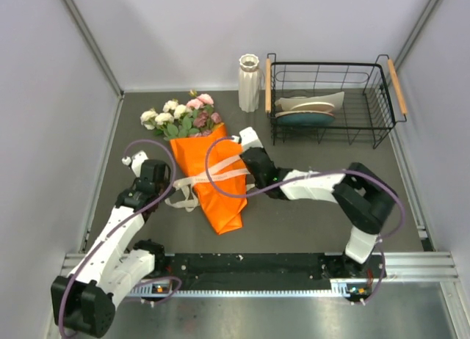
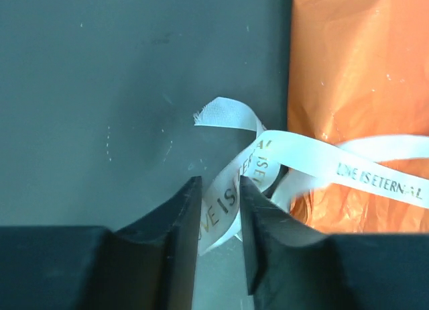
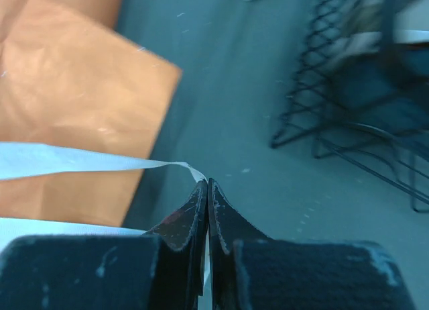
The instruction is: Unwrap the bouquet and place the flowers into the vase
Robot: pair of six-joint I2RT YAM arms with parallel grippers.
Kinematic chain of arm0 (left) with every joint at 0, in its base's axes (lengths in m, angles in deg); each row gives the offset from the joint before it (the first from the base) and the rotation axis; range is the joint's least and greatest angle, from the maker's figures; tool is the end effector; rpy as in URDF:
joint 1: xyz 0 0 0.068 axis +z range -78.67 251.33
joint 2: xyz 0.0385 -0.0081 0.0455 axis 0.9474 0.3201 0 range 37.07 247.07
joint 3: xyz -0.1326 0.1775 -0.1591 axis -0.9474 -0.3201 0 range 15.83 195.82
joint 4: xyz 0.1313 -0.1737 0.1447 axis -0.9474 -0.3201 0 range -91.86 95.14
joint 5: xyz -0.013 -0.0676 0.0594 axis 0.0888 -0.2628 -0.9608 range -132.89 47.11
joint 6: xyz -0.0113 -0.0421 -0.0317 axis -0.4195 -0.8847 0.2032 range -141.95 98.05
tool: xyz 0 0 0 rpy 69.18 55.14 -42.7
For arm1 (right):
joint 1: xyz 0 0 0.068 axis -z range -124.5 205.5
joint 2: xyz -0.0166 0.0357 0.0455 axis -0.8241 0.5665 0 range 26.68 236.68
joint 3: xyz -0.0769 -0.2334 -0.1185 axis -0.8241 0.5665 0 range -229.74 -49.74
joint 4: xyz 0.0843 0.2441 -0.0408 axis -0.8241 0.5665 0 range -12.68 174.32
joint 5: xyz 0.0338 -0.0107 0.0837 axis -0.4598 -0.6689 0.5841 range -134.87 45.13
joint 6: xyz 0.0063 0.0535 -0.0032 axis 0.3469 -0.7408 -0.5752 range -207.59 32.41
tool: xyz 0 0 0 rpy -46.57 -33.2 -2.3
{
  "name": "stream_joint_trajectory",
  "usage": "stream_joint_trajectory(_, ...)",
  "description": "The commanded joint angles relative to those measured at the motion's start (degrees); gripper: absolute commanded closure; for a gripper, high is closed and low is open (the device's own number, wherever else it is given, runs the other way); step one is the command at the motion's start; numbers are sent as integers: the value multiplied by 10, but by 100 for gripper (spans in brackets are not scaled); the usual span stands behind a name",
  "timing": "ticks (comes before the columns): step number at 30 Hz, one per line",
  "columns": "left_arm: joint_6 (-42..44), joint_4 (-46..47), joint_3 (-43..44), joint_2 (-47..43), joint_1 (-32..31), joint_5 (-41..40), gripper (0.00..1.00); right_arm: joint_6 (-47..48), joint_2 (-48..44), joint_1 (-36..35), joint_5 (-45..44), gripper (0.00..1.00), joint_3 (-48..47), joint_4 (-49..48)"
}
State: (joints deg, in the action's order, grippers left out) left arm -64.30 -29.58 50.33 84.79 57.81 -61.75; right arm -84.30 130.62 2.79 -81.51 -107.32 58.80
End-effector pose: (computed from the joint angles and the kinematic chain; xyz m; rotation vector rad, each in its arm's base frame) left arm 0.1648 -0.0279 0.2313 -0.7292 2.2352 -0.0785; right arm 0.2513 0.2948 0.1859 -0.5623 1.8735 -0.0937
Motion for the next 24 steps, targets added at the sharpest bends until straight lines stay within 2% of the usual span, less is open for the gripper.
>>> stream_joint_trajectory(1, -9, 22, 2, 18, 2, -12, 61, -64, -112, 8, -121, 100, 46, -44)
stream_joint_trajectory(4, 0, 40, -6, 11, 2, 0, 55, -157, -169, 34, -128, 100, 71, 31)
stream_joint_trajectory(5, -2, 41, -10, 9, 2, -2, 55, -219, -182, 44, -108, 100, 90, 69)
stream_joint_trajectory(8, -7, 47, -12, 14, 5, 7, 54, -300, -240, 78, -71, 100, 140, 85)
stream_joint_trajectory(10, 11, 64, -15, 22, 5, 47, 48, -297, -250, 88, -46, 100, 152, 73)
stream_joint_trajectory(11, 24, 89, -18, 35, 5, 60, 38, -284, -254, 89, -28, 100, 156, 68)
stream_joint_trajectory(12, 38, 92, -17, 46, 5, 66, 35, -283, -255, 89, -22, 100, 157, 68)
stream_joint_trajectory(16, 32, 61, 31, 137, 5, 97, 31, -286, -262, 108, 51, 100, 180, 39)
stream_joint_trajectory(17, 20, 55, 42, 170, 5, 118, 31, -282, -261, 108, 62, 100, 180, 38)
stream_joint_trajectory(20, -49, 44, 46, 188, 5, 140, 36, -272, -257, 109, 84, 100, 178, 34)
stream_joint_trajectory(21, -80, 60, 38, 183, 5, 136, 39, -269, -260, 108, 87, 100, 178, 31)
stream_joint_trajectory(22, -98, 57, 23, 175, 5, 118, 47, -267, -261, 109, 89, 100, 179, 29)
stream_joint_trajectory(23, -116, 48, 19, 164, 5, 102, 51, -261, -263, 108, 86, 100, 179, 29)
stream_joint_trajectory(24, -145, 39, 15, 157, 6, 72, 52, -257, -265, 108, 86, 100, 179, 28)
